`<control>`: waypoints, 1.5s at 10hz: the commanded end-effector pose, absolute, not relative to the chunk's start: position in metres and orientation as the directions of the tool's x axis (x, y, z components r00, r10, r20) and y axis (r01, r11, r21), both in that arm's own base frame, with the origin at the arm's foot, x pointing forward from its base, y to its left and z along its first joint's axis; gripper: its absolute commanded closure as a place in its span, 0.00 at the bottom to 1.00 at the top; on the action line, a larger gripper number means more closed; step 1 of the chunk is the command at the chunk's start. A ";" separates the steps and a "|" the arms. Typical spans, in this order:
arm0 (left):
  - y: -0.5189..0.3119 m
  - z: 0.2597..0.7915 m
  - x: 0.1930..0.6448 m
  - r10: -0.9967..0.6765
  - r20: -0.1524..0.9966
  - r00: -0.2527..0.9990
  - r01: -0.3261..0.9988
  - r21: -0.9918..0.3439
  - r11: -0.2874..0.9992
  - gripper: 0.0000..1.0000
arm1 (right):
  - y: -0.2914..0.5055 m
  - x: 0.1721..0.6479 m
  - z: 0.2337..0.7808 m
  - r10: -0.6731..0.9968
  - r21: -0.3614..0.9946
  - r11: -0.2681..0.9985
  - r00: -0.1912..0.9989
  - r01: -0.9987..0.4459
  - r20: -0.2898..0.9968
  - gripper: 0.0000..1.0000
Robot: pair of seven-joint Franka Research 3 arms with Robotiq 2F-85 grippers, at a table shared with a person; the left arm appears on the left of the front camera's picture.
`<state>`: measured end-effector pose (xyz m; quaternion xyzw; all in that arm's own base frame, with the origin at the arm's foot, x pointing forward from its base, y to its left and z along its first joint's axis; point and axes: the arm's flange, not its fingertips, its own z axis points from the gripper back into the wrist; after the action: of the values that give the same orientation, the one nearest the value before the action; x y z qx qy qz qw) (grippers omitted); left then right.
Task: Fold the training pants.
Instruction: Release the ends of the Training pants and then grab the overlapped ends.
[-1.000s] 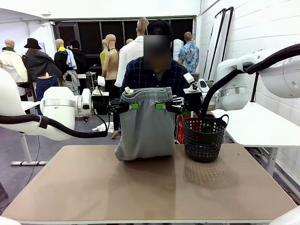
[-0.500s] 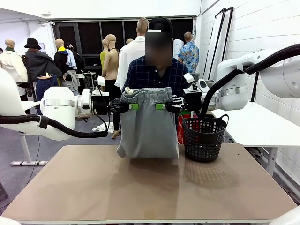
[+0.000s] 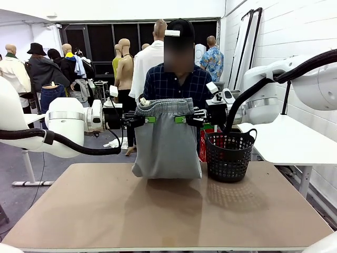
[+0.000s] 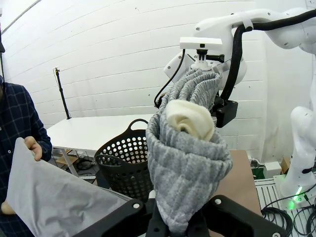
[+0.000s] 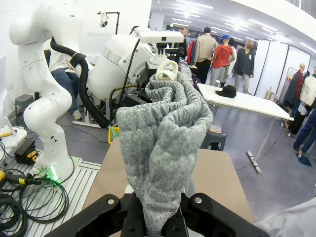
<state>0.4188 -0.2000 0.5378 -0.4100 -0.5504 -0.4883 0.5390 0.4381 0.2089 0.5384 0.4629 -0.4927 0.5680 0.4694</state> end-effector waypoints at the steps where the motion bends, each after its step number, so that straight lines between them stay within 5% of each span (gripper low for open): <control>1: -0.200 0.539 0.416 -0.070 0.994 -0.086 0.975 0.098 0.198 1.00 | 0.211 0.437 0.540 0.073 -0.126 -0.078 -0.132 -0.989 0.989 1.00; 15: -0.200 0.539 0.416 -0.070 0.994 -0.086 0.975 0.098 0.198 1.00 | 0.211 0.437 0.540 0.073 -0.126 -0.078 -0.132 -0.989 0.989 1.00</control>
<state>0.4187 -0.2000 0.5379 -0.4099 -0.5505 -0.4883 0.5390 0.4381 0.2090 0.5384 0.4629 -0.4927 0.5680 0.4694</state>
